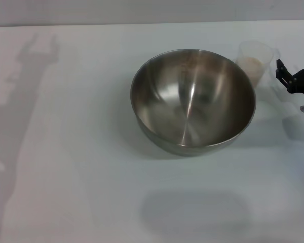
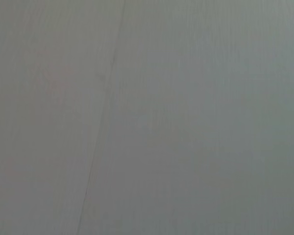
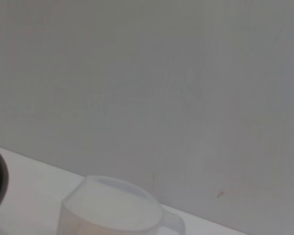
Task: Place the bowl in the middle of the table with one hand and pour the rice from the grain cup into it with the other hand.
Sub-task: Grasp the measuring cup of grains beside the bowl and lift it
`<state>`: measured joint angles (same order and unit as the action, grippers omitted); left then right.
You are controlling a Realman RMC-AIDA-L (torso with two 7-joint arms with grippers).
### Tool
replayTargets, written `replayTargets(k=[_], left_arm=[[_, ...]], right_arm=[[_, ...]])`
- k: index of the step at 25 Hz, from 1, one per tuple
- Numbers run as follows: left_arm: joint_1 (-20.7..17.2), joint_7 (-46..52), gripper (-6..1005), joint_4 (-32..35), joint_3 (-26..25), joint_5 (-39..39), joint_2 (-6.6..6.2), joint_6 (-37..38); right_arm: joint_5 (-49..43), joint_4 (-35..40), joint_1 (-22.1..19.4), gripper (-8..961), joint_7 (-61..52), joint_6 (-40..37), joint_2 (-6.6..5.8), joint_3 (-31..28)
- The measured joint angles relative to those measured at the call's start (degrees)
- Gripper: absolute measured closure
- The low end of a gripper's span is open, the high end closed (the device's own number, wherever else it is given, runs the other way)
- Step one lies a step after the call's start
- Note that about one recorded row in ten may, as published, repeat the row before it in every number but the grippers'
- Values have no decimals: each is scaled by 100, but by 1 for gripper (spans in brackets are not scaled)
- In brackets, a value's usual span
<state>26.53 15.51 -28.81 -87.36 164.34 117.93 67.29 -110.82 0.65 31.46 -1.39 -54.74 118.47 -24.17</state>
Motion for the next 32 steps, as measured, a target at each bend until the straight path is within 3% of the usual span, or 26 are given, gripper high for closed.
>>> replayTargets(k=[32], left_arm=[[-7,13,524,13,0,-16,1,125]], right_arm=[[47,38,173,213,-33,183,-2,12]])
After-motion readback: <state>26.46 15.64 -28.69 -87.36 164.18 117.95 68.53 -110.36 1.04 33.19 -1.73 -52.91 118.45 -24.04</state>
